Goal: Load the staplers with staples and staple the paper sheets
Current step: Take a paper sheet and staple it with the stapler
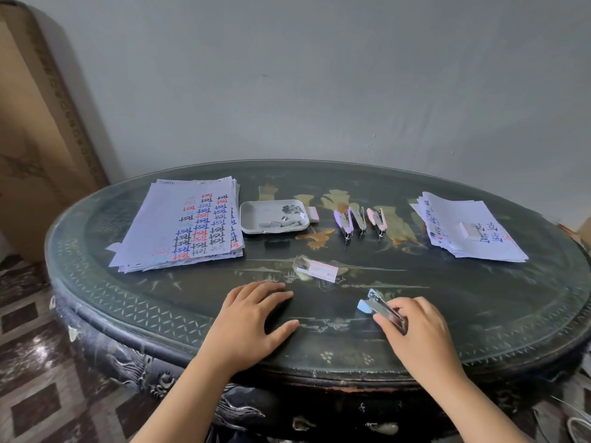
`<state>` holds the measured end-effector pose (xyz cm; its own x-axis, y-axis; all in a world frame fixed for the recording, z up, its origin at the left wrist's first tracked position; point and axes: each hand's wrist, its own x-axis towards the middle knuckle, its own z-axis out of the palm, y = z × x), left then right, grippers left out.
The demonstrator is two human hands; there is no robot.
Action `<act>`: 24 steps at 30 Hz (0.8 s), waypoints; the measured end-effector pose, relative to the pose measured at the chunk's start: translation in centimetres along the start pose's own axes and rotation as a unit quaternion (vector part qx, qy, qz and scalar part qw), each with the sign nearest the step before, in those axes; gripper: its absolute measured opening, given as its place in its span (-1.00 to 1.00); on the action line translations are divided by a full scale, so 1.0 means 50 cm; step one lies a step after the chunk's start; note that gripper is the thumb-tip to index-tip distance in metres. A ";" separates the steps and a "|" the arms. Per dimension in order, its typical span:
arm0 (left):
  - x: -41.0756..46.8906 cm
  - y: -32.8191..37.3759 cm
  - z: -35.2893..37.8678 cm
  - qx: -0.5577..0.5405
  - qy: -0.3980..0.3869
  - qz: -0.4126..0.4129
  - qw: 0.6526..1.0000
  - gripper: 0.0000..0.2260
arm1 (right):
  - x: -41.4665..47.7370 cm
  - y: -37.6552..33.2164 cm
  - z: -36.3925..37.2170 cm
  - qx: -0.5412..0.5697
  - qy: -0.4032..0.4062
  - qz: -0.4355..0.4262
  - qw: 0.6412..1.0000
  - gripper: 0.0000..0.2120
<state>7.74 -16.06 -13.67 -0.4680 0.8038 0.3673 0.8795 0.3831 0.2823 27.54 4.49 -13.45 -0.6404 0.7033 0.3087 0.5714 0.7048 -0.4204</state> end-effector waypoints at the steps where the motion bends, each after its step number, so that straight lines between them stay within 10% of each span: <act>1: -0.001 0.000 -0.001 0.005 -0.006 0.000 1.000 -0.50 | 0.000 0.004 -0.004 -0.008 0.000 0.008 1.000 -0.81; 7: -0.001 -0.002 -0.002 -0.058 -0.008 -0.013 0.998 -0.57 | 0.017 -0.054 -0.007 -0.062 0.033 0.034 0.997 -0.64; 10: 0.013 -0.016 -0.043 -0.218 0.082 -0.139 0.962 -0.78 | 0.059 -0.167 0.012 0.051 -0.014 -0.014 0.999 -0.80; 16: 0.057 -0.175 -0.174 -0.199 0.235 -0.401 0.863 -0.79 | 0.194 -0.414 0.123 0.130 -0.182 -0.058 0.973 -0.74; 24: 0.120 -0.423 -0.222 -0.104 0.069 -0.502 0.856 -0.77 | 0.344 -0.573 0.266 0.123 -0.262 0.053 0.956 -0.89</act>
<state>-14.64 -24.40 -7.61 -0.9972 0.0504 -0.0548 0.0013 0.7480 0.6637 -6.68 -4.83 -7.42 -0.7912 0.5816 -0.1892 0.5507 0.5429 -0.6340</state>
